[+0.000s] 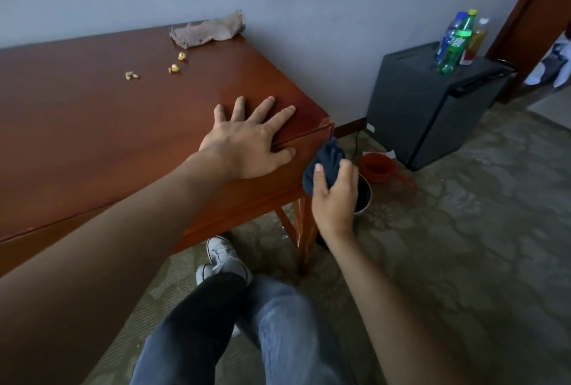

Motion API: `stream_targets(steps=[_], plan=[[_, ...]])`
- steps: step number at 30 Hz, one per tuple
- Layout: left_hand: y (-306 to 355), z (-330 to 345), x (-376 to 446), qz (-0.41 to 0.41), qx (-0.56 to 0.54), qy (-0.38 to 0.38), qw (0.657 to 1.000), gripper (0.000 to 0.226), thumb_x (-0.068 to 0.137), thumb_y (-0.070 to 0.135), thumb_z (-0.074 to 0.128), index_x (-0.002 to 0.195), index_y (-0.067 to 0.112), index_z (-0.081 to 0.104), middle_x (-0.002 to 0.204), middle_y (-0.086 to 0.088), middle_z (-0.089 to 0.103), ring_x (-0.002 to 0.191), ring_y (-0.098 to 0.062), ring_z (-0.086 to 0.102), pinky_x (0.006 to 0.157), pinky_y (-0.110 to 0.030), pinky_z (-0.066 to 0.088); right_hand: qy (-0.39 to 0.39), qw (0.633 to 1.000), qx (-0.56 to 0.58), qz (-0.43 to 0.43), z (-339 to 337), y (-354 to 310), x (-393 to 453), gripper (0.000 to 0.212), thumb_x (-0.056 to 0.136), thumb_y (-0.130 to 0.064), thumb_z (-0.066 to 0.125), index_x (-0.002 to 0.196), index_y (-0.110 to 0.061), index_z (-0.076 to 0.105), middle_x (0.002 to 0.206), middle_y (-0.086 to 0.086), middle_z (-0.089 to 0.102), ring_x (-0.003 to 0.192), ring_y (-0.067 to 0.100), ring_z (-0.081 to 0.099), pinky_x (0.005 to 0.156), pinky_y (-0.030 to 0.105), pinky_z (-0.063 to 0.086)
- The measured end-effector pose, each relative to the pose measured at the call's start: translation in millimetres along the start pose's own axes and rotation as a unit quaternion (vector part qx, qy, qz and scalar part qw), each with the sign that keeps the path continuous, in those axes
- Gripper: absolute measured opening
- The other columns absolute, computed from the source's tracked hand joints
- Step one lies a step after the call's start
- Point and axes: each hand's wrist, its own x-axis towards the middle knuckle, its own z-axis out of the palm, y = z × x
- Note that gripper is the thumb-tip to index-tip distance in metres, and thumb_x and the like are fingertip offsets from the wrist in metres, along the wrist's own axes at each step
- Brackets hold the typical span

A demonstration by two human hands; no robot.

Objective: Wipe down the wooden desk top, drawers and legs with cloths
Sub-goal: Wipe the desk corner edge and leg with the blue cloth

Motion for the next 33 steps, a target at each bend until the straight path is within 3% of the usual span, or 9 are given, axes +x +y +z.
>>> stream_targets(steps=[4,7,9,11,13,17,24,28,33], plan=[[-2.0,-0.7,1.2,-0.009,-0.006,0.003,1.0,0.094,0.092,0.082,0.031,0.164,0.034,-0.008,0.173,0.004,-0.009,0.158,-0.038,-0.005,0.124,-0.066,0.002,-0.001,0.997,0.016,0.072,-39.9,-23.4,44.1,0.027,0.098,-0.033,0.066,0.082,-0.016,0.053,0.072,-0.01,0.055,0.064,-0.005,0.055,0.062,0.017,0.041],[-1.7,-0.7,2.3,-0.005,-0.005,0.003,1.0,0.094,0.092,0.083,0.03,0.164,0.036,-0.007,0.173,0.003,-0.009,0.158,-0.038,-0.005,0.123,-0.067,0.002,0.072,0.993,0.098,0.008,-66.4,-63.3,80.4,0.027,0.095,-0.035,0.069,0.078,-0.017,0.057,0.074,-0.009,0.062,0.069,-0.003,0.057,0.066,0.018,0.044],[-1.1,-0.2,2.9,-0.006,-0.005,0.005,1.0,0.094,0.092,0.083,0.031,0.164,0.035,-0.006,0.173,0.003,-0.008,0.158,-0.038,-0.004,0.123,-0.067,0.003,0.0,0.997,0.008,-0.079,-51.6,-83.8,95.3,0.028,0.092,-0.044,0.066,0.085,-0.017,0.065,0.095,-0.001,0.067,0.088,0.012,0.062,0.076,0.028,0.045],[-0.4,-0.4,3.4,-0.009,-0.009,0.005,1.0,0.096,0.091,0.083,0.034,0.164,0.033,-0.004,0.174,0.002,-0.007,0.158,-0.038,-0.004,0.123,-0.067,0.004,-0.121,0.979,-0.105,-0.122,-20.5,-90.6,100.8,0.039,0.093,-0.053,0.057,0.108,-0.019,0.069,0.122,0.003,0.065,0.113,0.022,0.06,0.09,0.033,0.046],[0.2,-0.7,2.9,-0.015,-0.011,0.003,1.0,0.102,0.089,0.084,0.037,0.164,0.029,-0.004,0.173,-0.001,-0.008,0.158,-0.037,-0.004,0.123,-0.067,0.004,-0.168,0.968,-0.15,-0.108,-1.3,-92.5,99.5,0.041,0.097,-0.056,0.049,0.118,-0.024,0.065,0.124,-0.002,0.065,0.114,0.024,0.06,0.086,0.035,0.048],[0.4,-4.5,0.2,-0.027,-0.01,-0.016,0.999,0.114,0.087,0.081,0.05,0.164,0.022,-0.009,0.173,-0.005,-0.011,0.158,-0.036,-0.008,0.124,-0.066,0.003,-0.146,0.972,-0.151,-0.107,-1.8,-86.5,102.8,0.035,0.097,-0.054,0.055,0.108,-0.023,0.065,0.1,-0.004,0.067,0.093,0.02,0.062,0.071,0.029,0.04],[0.3,-6.5,-1.1,-0.023,-0.02,-0.036,0.999,0.108,0.094,0.073,0.05,0.164,0.021,-0.014,0.172,-0.005,-0.015,0.158,-0.037,-0.012,0.124,-0.066,-0.002,-0.045,0.984,-0.129,-0.114,1.8,-84.3,88.1,0.03,0.092,-0.046,0.062,0.083,-0.017,0.06,0.074,-0.005,0.06,0.066,0.019,0.055,0.059,0.026,0.033],[0.0,-4.4,-1.3,-0.017,-0.016,-0.038,0.999,0.105,0.096,0.07,0.049,0.164,0.02,-0.014,0.172,-0.005,-0.016,0.157,-0.038,-0.013,0.124,-0.065,-0.003,-0.003,0.986,-0.107,-0.125,-3.0,-80.9,79.4,0.027,0.089,-0.039,0.066,0.079,-0.015,0.06,0.069,-0.007,0.058,0.06,0.012,0.047,0.057,0.024,0.027],[1.6,-5.0,-3.4,-0.018,-0.015,-0.045,0.999,0.102,0.098,0.068,0.048,0.163,0.019,-0.013,0.172,-0.006,-0.017,0.157,-0.039,-0.013,0.124,-0.065,-0.003,0.004,0.986,-0.111,-0.123,-6.4,-80.8,74.7,0.026,0.088,-0.039,0.068,0.082,-0.014,0.064,0.072,-0.002,0.066,0.061,0.013,0.054,0.057,0.024,0.031]])
